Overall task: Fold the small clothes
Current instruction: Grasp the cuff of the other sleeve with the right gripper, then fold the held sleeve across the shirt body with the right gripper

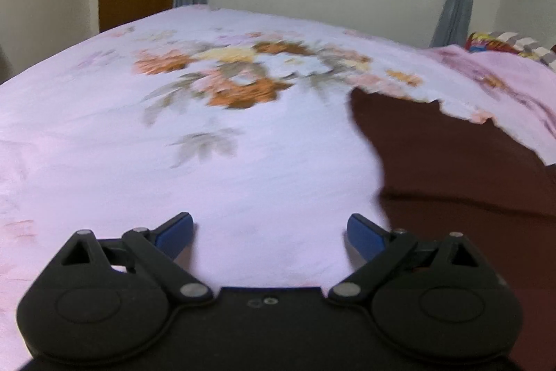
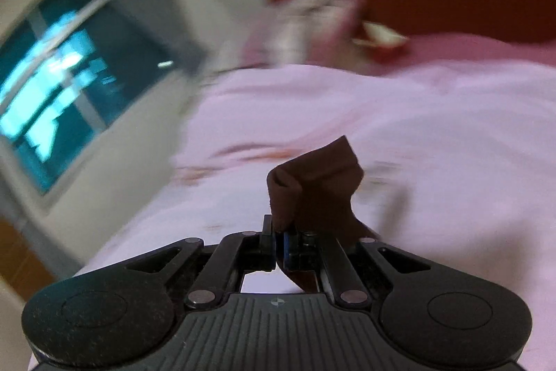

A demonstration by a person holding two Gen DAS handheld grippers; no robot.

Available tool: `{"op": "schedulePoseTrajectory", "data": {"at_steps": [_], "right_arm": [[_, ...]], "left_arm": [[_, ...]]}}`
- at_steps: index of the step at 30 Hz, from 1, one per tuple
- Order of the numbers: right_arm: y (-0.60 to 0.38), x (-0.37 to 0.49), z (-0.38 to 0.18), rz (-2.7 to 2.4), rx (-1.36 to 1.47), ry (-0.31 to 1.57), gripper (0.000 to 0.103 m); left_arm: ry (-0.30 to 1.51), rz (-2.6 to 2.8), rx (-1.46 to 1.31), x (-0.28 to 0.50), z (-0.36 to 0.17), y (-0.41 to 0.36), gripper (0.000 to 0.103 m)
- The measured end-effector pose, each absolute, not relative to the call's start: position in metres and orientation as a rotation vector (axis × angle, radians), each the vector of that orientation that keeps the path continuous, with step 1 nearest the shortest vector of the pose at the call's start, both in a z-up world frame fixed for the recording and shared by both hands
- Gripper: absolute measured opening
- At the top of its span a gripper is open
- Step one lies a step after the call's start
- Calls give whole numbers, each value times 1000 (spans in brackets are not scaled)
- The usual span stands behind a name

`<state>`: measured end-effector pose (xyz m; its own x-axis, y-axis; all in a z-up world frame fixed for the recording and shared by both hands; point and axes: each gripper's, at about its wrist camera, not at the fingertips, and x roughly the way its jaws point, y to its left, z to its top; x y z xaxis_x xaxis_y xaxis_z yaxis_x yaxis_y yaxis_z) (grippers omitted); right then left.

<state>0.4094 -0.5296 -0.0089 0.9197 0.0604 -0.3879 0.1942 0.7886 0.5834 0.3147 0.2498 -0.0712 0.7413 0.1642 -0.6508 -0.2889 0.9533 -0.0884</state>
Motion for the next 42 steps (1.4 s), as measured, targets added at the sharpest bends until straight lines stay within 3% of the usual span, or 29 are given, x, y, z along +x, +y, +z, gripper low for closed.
{"op": "schedulePoseTrajectory", "data": {"at_steps": [8, 11, 16, 21, 33, 34, 35, 36, 37, 39, 42], "right_arm": [[-259, 461, 55, 376, 493, 389, 3], [-156, 459, 31, 523, 409, 450, 3], [-15, 446, -72, 701, 192, 693, 4], [-2, 434, -112, 681, 131, 719, 4], [15, 411, -96, 735, 48, 679, 4], [17, 410, -99, 749, 37, 693, 8], [22, 409, -102, 751, 12, 719, 24], [23, 403, -100, 750, -6, 708, 31], [20, 392, -94, 784, -5, 664, 46], [7, 373, -85, 819, 17, 601, 49], [-28, 361, -79, 774, 55, 583, 49]], "left_arm": [[681, 352, -96, 230, -56, 316, 96], [679, 359, -139, 187, -55, 330, 97], [702, 400, -194, 130, -58, 335, 97], [686, 388, -246, 102, -58, 336, 98], [682, 376, -271, 107, -66, 328, 98], [686, 376, -264, 108, -66, 326, 98], [689, 375, -257, 109, -66, 324, 98], [688, 371, -252, 110, -65, 323, 98], [684, 369, -249, 111, -64, 322, 98], [677, 359, -250, 117, -61, 320, 96], [620, 312, -264, 136, -52, 312, 86]]}}
